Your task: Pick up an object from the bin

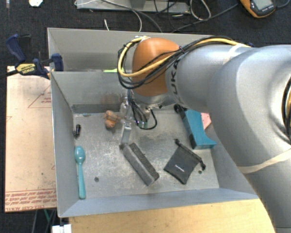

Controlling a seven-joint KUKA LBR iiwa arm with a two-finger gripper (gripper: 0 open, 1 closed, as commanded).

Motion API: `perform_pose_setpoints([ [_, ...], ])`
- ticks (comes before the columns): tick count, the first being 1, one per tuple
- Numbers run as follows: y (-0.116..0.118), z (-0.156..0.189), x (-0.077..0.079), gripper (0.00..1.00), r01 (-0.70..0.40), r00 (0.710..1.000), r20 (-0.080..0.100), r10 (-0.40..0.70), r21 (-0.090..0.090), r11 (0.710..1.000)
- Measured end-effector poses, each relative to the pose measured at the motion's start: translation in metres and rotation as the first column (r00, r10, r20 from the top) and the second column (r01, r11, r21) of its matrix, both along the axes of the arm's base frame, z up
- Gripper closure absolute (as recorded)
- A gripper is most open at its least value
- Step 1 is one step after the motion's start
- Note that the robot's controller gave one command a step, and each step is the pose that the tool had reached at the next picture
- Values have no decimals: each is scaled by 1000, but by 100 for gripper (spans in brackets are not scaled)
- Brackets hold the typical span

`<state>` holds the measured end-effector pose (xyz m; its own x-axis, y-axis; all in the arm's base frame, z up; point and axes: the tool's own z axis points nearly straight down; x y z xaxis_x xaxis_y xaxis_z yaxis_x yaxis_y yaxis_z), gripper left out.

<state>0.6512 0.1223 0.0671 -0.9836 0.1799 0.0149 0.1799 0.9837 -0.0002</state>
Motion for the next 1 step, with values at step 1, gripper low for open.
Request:
perform_pose_setpoints([
  [1,14,1,-2,0,113,994,4,-113,0,994],
])
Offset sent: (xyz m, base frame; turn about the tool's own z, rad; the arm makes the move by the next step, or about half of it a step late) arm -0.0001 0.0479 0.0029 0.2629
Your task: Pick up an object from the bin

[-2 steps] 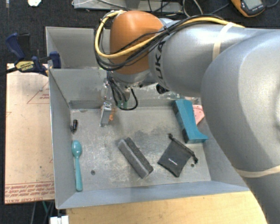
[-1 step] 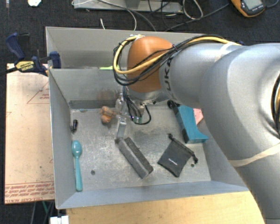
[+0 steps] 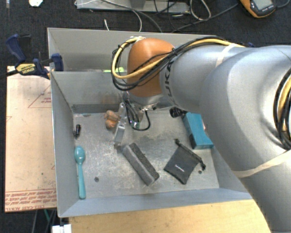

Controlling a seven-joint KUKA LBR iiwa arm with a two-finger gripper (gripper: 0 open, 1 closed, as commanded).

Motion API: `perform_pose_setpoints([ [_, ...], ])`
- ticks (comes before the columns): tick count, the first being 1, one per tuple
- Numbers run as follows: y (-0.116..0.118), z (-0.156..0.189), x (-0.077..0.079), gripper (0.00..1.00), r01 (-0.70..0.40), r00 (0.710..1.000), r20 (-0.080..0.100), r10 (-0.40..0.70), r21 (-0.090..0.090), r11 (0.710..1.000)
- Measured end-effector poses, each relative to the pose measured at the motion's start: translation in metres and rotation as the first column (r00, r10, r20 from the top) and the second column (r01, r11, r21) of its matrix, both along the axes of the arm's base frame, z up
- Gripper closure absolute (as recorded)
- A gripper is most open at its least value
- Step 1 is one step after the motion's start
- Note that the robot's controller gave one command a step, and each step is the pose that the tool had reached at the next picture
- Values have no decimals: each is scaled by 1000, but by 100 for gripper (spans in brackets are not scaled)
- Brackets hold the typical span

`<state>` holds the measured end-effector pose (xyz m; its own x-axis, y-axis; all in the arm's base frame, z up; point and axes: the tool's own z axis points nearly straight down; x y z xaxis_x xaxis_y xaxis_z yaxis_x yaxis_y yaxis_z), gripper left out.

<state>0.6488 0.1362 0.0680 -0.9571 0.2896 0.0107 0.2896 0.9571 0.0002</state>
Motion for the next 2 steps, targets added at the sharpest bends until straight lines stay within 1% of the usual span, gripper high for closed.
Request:
perform_pose_setpoints([
  [1,25,1,0,0,120,993,-10,-120,-6,993],
  [2,23,3,-1,100,32,999,4,-32,1,999],
])
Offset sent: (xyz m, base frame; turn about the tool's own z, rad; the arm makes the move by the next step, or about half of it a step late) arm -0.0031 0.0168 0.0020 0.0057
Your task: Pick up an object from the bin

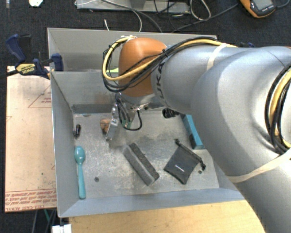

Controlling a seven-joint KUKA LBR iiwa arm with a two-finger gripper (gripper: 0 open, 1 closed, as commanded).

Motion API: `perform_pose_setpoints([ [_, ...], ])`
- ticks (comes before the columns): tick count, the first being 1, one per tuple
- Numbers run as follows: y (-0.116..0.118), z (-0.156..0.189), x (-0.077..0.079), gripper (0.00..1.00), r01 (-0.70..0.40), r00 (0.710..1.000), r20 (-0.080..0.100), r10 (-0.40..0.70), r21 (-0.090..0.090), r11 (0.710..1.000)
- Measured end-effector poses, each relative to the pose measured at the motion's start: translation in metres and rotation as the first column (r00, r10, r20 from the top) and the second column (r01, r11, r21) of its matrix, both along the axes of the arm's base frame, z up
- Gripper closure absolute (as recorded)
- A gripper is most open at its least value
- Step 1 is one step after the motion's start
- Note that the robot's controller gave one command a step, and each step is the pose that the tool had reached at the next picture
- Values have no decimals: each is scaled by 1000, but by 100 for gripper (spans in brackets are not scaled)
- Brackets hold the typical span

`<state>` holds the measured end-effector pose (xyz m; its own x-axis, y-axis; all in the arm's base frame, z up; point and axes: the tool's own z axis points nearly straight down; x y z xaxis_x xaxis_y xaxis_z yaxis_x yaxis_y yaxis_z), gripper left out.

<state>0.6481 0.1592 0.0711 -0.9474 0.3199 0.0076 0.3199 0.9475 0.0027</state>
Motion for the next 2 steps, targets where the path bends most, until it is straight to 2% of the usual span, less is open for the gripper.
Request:
perform_pose_setpoints([
  [1,-3,0,-1,100,-19,1000,0,19,1,1000],
  [2,-5,19,-4,100,-24,1000,-11,24,-2,1000],
])
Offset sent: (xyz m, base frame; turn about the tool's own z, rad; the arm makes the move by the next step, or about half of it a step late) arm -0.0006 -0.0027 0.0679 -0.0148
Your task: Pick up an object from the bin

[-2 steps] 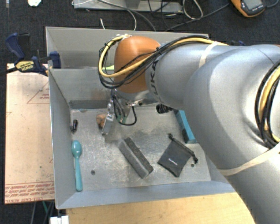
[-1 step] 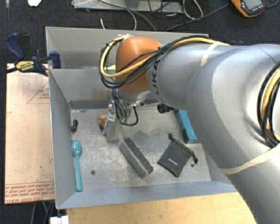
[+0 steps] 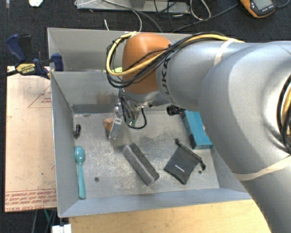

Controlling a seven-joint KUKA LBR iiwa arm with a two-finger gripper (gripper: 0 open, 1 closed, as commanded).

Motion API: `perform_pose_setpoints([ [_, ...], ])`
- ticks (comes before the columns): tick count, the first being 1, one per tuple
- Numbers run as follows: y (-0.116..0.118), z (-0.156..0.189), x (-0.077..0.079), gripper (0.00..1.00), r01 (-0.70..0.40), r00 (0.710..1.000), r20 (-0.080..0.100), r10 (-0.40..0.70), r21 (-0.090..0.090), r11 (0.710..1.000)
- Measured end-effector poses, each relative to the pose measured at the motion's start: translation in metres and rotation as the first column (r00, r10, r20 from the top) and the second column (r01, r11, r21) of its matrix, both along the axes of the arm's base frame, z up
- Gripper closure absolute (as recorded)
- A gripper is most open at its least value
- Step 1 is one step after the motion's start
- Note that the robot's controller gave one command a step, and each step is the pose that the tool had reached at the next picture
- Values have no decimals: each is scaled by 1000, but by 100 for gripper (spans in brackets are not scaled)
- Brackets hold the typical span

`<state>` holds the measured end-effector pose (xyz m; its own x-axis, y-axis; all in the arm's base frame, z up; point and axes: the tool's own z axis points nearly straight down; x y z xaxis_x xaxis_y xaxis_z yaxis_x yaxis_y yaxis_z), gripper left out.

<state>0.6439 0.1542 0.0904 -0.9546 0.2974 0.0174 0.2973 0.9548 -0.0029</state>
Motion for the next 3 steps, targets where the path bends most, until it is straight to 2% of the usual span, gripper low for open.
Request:
perform_pose_setpoints([
  [1,0,36,2,100,0,1000,9,0,3,1000],
  [2,0,59,2,100,0,1000,8,0,3,1000],
  [3,0,106,1,100,-1,1000,4,1,3,1000],
])
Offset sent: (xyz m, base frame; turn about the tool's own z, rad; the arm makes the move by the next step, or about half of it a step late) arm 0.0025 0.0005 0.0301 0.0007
